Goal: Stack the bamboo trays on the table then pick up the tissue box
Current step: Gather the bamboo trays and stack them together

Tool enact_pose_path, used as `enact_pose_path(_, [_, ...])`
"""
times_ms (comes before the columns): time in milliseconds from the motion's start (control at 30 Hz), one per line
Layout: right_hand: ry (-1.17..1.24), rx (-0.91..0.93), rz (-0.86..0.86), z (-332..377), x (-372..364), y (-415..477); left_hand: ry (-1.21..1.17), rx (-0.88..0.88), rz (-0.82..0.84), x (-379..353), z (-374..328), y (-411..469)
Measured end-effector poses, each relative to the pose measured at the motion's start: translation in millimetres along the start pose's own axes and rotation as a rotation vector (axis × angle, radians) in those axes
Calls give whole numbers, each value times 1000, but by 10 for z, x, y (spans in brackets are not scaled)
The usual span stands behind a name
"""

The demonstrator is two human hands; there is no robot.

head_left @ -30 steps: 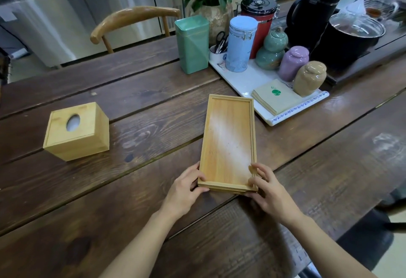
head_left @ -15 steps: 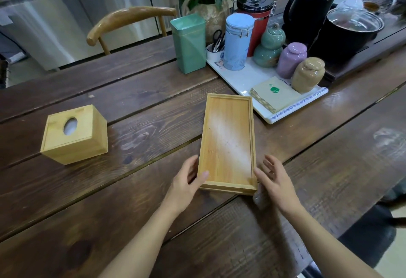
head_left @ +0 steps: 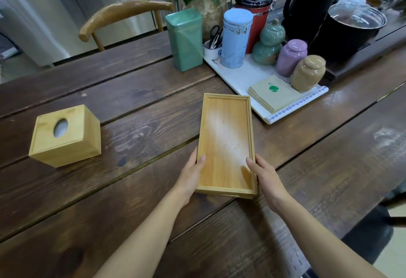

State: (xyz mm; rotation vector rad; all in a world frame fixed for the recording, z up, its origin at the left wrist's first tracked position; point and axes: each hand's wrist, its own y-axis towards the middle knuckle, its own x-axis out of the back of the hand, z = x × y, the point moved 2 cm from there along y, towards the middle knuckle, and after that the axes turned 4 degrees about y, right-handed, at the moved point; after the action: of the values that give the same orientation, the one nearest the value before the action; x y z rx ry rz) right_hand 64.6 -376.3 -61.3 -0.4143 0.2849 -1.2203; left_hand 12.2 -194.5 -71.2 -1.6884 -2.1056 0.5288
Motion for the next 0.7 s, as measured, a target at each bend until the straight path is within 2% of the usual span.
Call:
enact_pose_path(367, [24, 37, -15, 11, -51, -85, -3, 11, -28, 7, 9, 2])
enact_pose_path(700, [74, 47, -96, 55, -83, 111, -46, 9, -65, -66, -137, 193])
